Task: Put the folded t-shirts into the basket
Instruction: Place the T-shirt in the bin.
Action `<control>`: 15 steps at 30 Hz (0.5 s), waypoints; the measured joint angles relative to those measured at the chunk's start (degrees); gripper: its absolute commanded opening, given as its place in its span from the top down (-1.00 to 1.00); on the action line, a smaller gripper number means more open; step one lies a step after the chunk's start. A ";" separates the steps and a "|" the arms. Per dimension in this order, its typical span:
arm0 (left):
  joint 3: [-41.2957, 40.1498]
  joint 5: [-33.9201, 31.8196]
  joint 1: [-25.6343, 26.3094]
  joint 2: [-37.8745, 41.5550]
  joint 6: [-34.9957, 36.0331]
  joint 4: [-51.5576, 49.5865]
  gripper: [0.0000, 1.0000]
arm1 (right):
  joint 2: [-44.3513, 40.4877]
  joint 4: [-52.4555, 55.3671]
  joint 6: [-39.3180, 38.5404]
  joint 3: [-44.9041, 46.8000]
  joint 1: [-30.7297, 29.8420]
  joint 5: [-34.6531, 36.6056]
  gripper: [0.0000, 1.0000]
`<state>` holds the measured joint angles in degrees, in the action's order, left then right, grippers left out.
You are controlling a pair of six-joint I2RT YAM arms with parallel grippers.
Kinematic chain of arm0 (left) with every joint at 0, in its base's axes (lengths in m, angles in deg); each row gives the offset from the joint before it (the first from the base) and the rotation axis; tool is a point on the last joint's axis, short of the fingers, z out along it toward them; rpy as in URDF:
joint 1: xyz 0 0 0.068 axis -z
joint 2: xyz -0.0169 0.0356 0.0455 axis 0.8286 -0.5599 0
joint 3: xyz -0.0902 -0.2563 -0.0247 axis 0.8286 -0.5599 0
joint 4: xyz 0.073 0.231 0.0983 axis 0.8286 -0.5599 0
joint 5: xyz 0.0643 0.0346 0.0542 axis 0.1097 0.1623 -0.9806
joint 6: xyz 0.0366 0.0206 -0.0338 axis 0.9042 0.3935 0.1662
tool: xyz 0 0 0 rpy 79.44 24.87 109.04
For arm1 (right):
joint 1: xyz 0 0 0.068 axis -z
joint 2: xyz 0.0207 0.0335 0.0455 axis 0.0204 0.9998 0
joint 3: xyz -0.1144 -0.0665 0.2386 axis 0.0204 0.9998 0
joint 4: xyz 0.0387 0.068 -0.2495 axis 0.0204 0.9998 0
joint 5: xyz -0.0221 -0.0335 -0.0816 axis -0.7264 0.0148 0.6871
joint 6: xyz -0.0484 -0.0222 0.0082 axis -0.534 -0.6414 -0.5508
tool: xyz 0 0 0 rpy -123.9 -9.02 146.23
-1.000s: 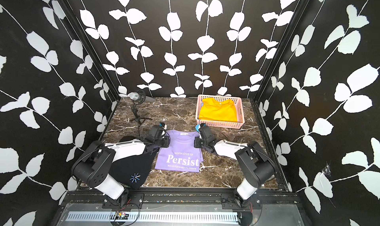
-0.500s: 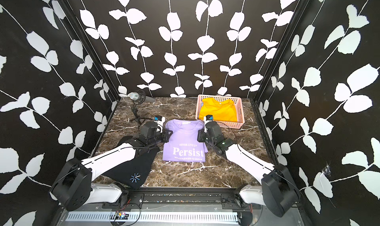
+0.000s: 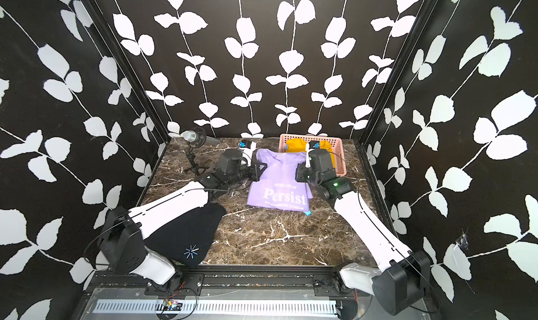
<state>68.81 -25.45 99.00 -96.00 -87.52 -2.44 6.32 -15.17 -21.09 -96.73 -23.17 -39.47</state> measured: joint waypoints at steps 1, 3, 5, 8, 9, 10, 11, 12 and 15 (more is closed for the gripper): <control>1.68 0.00 0.24 -1.22 0.28 -0.50 1.00 | 0.35 0.68 -0.42 -0.83 1.25 -0.26 1.00; 5.55 0.00 0.61 -3.87 0.98 -1.68 1.00 | 1.33 2.27 -1.25 -2.47 3.78 -0.74 1.00; 9.88 0.02 0.83 -6.75 1.75 -3.21 1.00 | 2.56 3.67 -2.10 -4.11 5.73 -0.96 1.00; 15.87 0.00 1.05 -10.82 2.97 -4.90 1.00 | 4.48 5.31 -3.23 -6.69 7.65 -1.03 1.00; 17.97 -0.07 1.07 -12.31 3.39 -5.66 1.00 | 5.18 6.03 -3.63 -7.76 8.15 -1.01 1.00; 19.78 -0.11 1.07 -13.66 3.76 -6.19 1.00 | 5.77 6.36 -4.02 -8.72 8.50 -0.87 1.00; 21.66 -0.22 1.07 -15.17 4.20 -6.71 1.00 | 6.34 6.60 -4.42 -9.70 8.79 -0.68 1.00; 23.32 -0.31 1.07 -16.50 4.55 -7.08 1.00 | 6.95 6.93 -4.81 -10.80 9.14 -0.39 1.00; 28.50 -0.44 1.07 -21.16 5.62 -7.82 1.00 | 8.85 7.63 -5.92 -13.64 10.03 0.72 1.00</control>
<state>97.31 -25.89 100.07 -117.15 -81.90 -10.26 15.17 -7.54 -27.02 -110.37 -13.13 -38.75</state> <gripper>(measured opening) 0.114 0.077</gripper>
